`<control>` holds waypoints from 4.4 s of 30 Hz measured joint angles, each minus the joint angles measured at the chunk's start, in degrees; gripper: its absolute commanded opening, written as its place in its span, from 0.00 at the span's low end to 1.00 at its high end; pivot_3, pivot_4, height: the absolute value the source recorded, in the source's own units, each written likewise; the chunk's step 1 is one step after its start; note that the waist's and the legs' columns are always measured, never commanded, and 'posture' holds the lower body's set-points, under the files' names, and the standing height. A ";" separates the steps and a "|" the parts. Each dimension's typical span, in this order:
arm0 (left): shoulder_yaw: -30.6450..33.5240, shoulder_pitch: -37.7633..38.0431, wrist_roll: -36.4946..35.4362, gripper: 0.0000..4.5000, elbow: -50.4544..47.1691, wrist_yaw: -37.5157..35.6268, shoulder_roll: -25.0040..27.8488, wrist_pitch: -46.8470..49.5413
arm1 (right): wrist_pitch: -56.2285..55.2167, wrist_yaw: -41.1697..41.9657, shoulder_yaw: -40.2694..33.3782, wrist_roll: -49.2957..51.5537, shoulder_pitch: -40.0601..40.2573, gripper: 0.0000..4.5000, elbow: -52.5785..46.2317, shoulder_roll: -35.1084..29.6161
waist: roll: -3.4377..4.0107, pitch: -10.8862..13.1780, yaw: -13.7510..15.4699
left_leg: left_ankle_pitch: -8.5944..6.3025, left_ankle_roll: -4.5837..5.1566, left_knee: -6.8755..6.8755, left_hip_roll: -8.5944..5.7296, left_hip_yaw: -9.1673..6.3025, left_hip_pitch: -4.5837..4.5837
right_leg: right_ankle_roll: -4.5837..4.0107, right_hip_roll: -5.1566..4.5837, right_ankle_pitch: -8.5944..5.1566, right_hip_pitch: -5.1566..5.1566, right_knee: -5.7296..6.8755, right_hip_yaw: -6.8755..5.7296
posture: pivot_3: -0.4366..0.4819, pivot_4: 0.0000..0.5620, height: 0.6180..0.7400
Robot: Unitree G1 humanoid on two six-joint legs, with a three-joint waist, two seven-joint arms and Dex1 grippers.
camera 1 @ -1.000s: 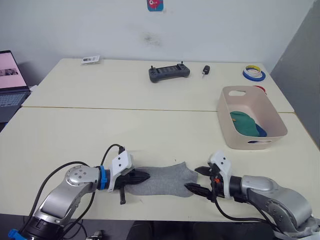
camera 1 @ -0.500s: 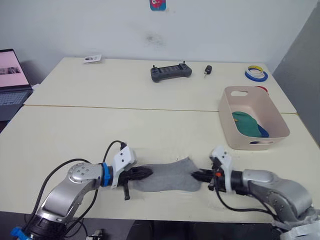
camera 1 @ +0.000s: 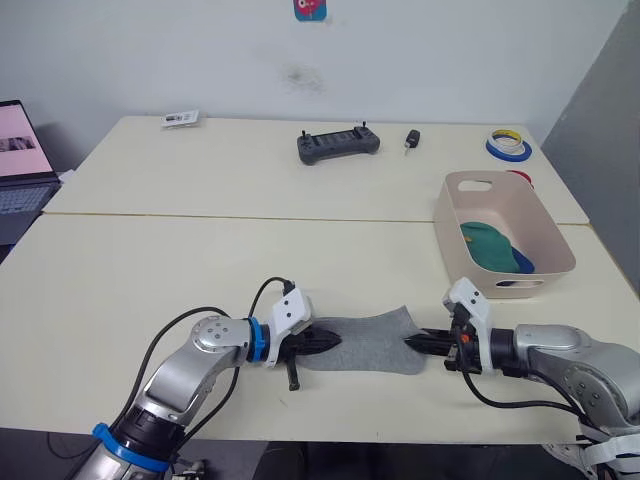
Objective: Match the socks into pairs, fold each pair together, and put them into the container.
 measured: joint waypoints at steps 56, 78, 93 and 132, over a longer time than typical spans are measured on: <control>4.62 4.99 -0.58 0.00 -3.66 -2.28 7.24 -1.30 | 11.51 -6.83 22.43 -2.34 -25.29 0.06 15.73 23.90 | 0.04 -0.01 -0.21 | 0.00 0.01 -0.07 0.07 -0.02 0.00 | -0.01 -0.13 0.00 -0.13 0.04 -0.01 | 0.48 0.27 1.00; 28.42 16.84 -14.16 0.00 -13.07 1.22 13.16 13.74 | 9.59 -5.36 11.86 -0.05 -22.85 0.60 3.11 13.89 | 0.09 0.06 -0.23 | 0.00 0.00 -0.16 0.08 -0.04 -0.03 | 0.00 -0.16 -0.01 -0.20 -0.01 -0.04 | 0.48 0.27 1.00; 6.47 -1.21 -9.90 0.00 -15.00 2.42 9.51 12.77 | -11.69 -3.47 27.56 -18.86 -19.17 0.02 11.25 14.07 | 0.02 0.09 -0.26 | 0.01 -0.02 -0.14 0.04 0.00 -0.02 | 0.00 -0.08 0.01 -0.17 -0.02 0.01 | 0.48 0.27 1.00; 7.61 8.76 -1.32 0.00 -7.06 -3.65 14.19 -2.42 | -26.68 13.90 30.01 -27.72 -12.18 0.02 9.53 3.86 | 0.01 0.11 0.12 | 0.00 0.00 -0.09 0.03 -0.03 0.02 | 0.00 -0.21 0.00 -0.07 -0.03 -0.05 | 0.48 0.27 1.00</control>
